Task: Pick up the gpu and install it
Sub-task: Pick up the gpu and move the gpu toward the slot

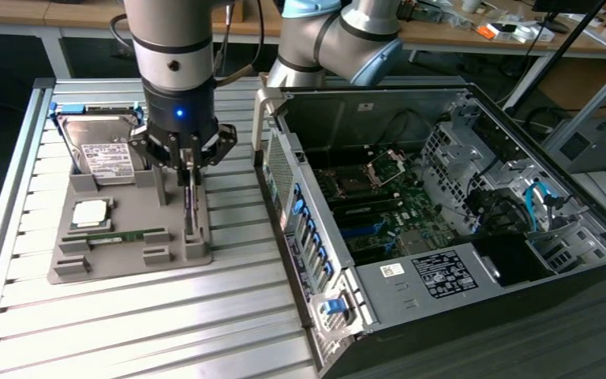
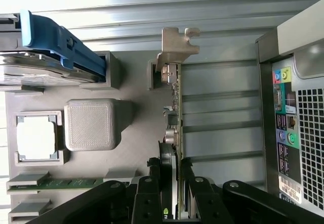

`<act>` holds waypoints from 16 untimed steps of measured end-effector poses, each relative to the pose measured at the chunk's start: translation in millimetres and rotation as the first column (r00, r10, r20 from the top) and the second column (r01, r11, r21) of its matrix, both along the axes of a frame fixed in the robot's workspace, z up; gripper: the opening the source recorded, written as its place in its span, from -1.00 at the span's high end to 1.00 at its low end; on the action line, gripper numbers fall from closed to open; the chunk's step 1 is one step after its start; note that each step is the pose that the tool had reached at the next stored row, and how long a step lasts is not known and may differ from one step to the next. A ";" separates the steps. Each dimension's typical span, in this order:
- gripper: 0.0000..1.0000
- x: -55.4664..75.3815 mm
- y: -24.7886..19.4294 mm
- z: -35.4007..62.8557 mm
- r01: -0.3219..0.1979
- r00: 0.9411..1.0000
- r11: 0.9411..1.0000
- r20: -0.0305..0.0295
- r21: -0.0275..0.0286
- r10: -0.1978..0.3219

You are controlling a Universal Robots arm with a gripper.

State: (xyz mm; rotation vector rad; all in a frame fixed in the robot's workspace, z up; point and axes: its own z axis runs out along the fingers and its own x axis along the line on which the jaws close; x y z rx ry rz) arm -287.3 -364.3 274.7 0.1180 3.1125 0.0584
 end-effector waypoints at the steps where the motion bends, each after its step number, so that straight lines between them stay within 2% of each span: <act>1: 0.47 0.0 0.0 0.3 0.000 1.000 1.000 0.000 0.000 0.000; 16: 0.47 0.0 0.0 6.4 0.000 1.000 1.000 0.000 0.000 0.000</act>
